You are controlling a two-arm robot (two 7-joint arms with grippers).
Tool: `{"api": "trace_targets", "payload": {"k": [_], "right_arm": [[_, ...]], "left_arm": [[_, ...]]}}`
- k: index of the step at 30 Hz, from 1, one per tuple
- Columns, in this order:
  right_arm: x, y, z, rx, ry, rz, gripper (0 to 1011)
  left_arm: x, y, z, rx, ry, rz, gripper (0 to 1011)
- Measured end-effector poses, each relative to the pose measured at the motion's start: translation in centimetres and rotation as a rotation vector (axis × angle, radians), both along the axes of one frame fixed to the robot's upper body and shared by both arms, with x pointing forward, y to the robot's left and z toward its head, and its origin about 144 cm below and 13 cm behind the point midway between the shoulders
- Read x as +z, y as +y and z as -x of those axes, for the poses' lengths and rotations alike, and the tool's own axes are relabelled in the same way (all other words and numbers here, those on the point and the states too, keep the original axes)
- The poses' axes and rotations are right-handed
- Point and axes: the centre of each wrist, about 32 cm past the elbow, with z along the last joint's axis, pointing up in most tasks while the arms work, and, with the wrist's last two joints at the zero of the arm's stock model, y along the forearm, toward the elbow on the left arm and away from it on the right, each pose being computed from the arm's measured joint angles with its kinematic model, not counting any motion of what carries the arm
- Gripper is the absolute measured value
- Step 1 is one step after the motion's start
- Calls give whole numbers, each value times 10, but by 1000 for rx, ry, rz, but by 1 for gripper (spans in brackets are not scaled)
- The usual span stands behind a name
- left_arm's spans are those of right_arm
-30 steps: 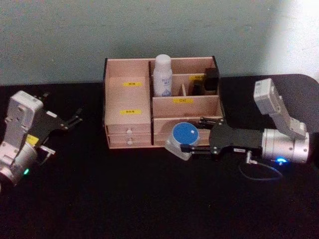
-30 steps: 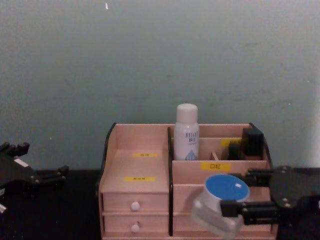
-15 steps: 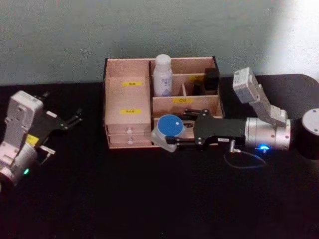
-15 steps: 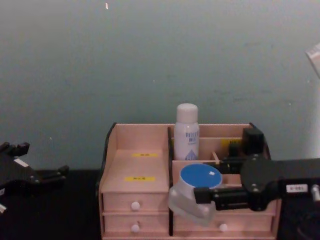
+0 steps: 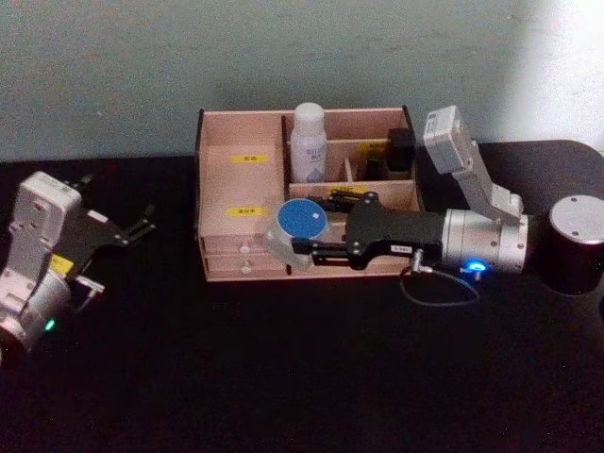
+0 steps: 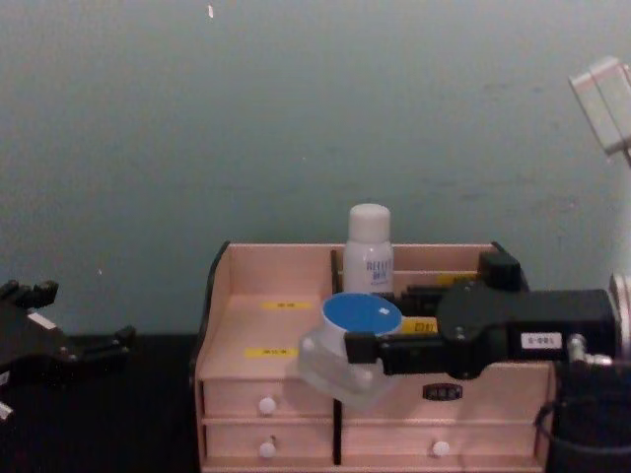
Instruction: Pick up the facial cleanser and watermelon frost from the table and place them into the tiered storage box.
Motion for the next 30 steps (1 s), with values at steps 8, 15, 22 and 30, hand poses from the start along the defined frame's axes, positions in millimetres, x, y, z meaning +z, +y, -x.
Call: {"api": "trace_targets", "payload": {"k": [8, 15, 22, 30], "right_arm": [[5, 12, -3, 13, -11, -13, 719], [8, 21, -7, 11, -13, -7, 719], [10, 29, -13, 7, -14, -4, 719], [11, 41, -24, -11, -14, -1, 719]], "left_arm": [[0, 0, 0, 0, 0, 0, 1001], [0, 0, 0, 0, 0, 0, 1001], [0, 0, 0, 0, 0, 0, 1001], [0, 0, 0, 0, 0, 0, 1001]]}}
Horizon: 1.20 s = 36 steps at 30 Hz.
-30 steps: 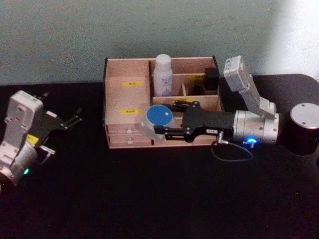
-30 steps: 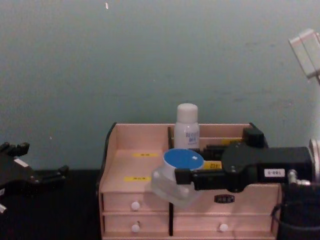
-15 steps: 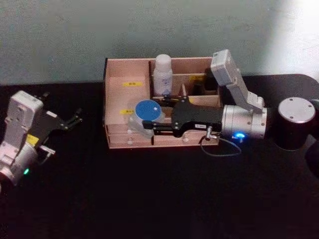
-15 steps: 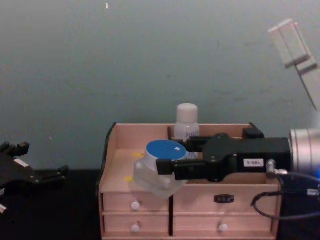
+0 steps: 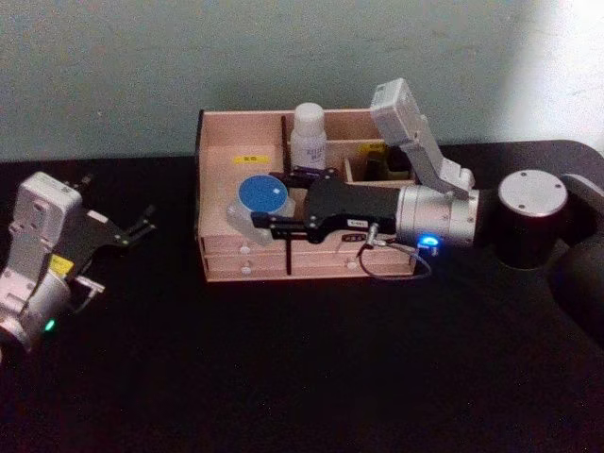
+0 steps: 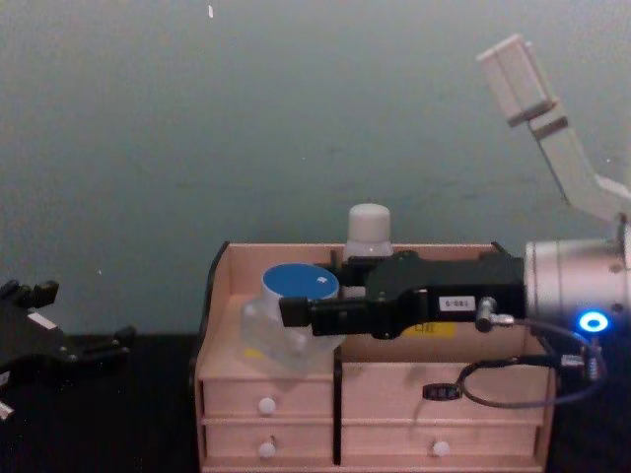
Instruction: Pick up the facial cleanser and watermelon frost from the table and place them into the tiered storage box.
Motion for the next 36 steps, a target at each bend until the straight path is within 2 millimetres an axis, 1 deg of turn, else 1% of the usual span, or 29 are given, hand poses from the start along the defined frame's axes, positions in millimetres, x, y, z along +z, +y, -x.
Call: {"api": "trace_targets", "payload": {"k": [14, 36], "right_arm": [[-1, 17, -17, -46, 1, 12, 719], [-11, 31, -33, -74, 33, 28, 719]], "left_arm": [[0, 0, 0, 0, 0, 0, 1001], [0, 0, 0, 0, 0, 0, 1001]]}}
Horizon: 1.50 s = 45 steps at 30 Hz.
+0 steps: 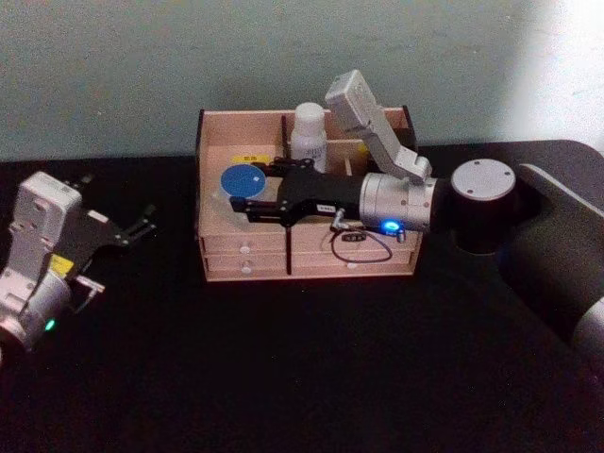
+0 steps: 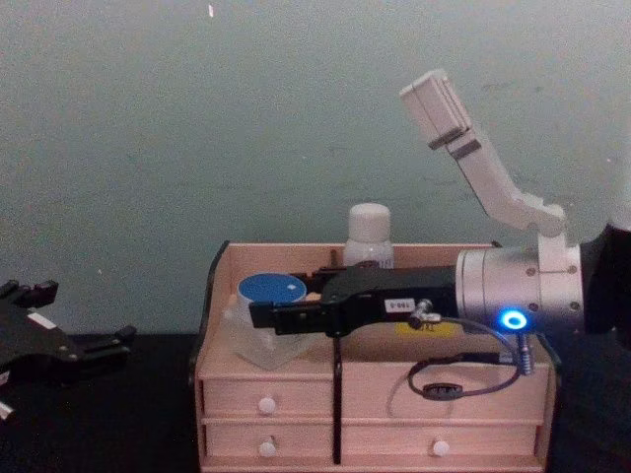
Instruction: Pick up the facial cleanser and watermelon frost from the table and place them into the tiered storage box.
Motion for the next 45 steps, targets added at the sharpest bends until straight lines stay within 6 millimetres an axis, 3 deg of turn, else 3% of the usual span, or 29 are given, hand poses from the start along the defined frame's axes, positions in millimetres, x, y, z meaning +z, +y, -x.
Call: {"api": "trace_targets", "payload": {"k": [45], "right_arm": [[-3, 2, -7, -26, 24, -12, 744]], "left_arm": [[0, 0, 0, 0, 0, 0, 1001]]}}
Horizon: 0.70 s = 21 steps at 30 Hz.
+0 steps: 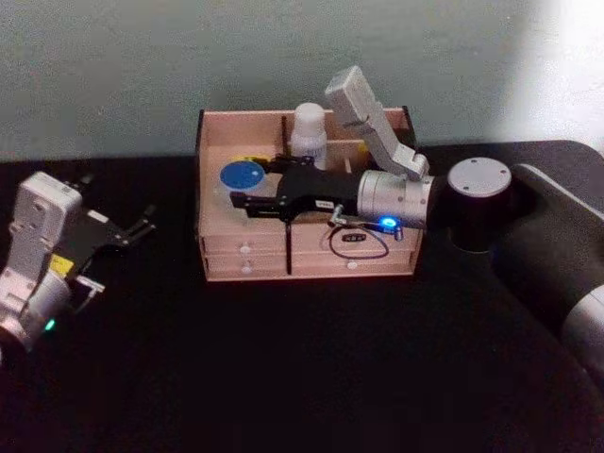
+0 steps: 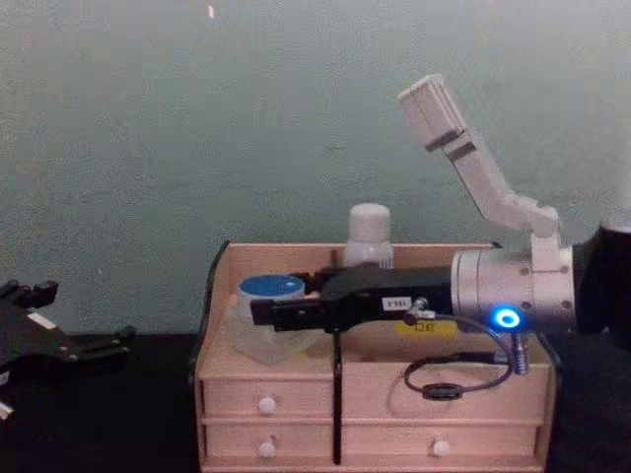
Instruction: Pick up the facial cleanser and watermelon frost from the table and place them into the tiered storage box.
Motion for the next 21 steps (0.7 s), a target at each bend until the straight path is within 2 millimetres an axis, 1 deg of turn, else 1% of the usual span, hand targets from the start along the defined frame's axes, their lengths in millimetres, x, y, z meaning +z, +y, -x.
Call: {"api": "trace_targets", "payload": {"k": [2, 4, 5, 7, 10, 21], "right_arm": [[0, 0, 0, 0, 0, 0, 808], [0, 0, 0, 0, 0, 1, 850], [0, 0, 0, 0, 0, 1, 899], [0, 0, 0, -1, 0, 1, 930], [0, 0, 0, 0, 0, 0, 1003], [0, 0, 0, 0, -1, -1, 1003]], "left_arm": [[0, 0, 0, 0, 0, 0, 1001], [0, 0, 0, 0, 0, 0, 1001], [0, 0, 0, 0, 0, 0, 1001], [0, 0, 0, 0, 0, 0, 1001], [0, 0, 0, 0, 0, 0, 1001], [0, 0, 0, 0, 0, 0, 1001]]}}
